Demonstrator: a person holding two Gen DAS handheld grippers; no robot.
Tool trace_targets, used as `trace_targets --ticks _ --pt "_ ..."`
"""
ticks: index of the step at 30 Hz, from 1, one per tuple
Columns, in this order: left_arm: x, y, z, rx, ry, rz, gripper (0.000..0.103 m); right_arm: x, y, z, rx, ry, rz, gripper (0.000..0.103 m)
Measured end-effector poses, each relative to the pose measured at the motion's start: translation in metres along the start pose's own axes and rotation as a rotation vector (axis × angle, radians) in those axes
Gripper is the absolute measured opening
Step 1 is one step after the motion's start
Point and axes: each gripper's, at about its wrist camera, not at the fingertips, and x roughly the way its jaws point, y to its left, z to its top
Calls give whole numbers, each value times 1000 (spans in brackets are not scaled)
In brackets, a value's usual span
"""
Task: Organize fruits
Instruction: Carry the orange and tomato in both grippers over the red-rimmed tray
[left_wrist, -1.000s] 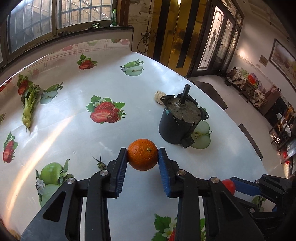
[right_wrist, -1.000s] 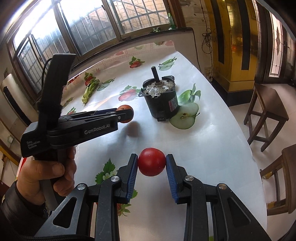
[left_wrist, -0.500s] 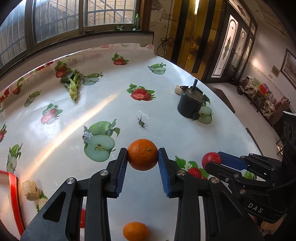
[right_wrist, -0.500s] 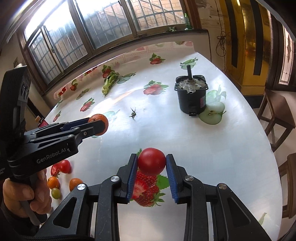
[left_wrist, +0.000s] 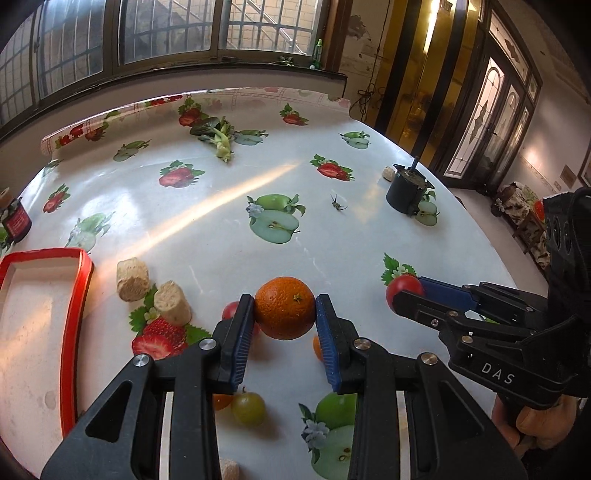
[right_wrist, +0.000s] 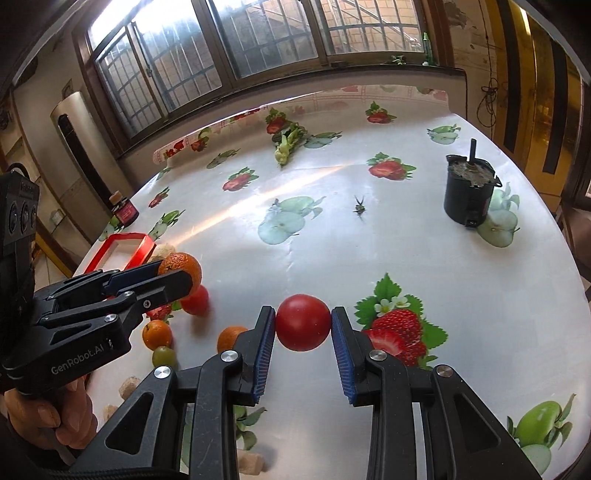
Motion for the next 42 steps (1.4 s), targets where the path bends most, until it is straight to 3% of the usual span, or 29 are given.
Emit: trace_targets --ticks 16,42 --pt "-66 67 -46 -145 -68 93 31 4 80 -9 -122 18 113 32" --pt "-115 159 -106 -306 -71 234 31 38 207 -14 -323 83 272 32"
